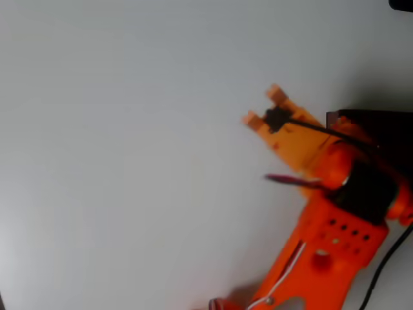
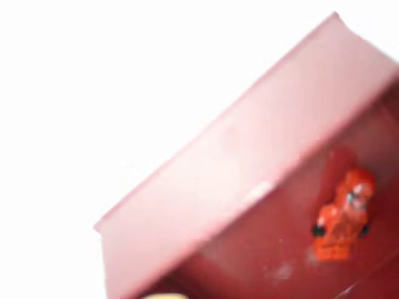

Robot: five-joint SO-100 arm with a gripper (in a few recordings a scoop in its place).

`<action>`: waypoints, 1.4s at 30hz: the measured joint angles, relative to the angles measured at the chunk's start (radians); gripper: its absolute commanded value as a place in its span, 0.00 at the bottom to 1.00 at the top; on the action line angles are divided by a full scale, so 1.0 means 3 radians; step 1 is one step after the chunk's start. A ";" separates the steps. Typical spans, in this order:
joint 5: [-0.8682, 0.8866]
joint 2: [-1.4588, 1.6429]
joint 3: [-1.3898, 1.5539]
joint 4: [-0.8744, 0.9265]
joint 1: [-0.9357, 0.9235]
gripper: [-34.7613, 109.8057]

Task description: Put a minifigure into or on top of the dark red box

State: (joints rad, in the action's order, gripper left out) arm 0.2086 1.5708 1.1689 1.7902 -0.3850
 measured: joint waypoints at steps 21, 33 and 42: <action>0.0849 0.2981 0.2889 -0.1110 0.2102 0.34; 0.0516 0.3840 0.3712 -0.1713 0.2644 0.24; 0.0215 0.5348 0.4704 -0.1958 0.2674 0.25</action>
State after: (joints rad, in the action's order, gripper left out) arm 0.2730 3.1753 2.5802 1.2026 0.4172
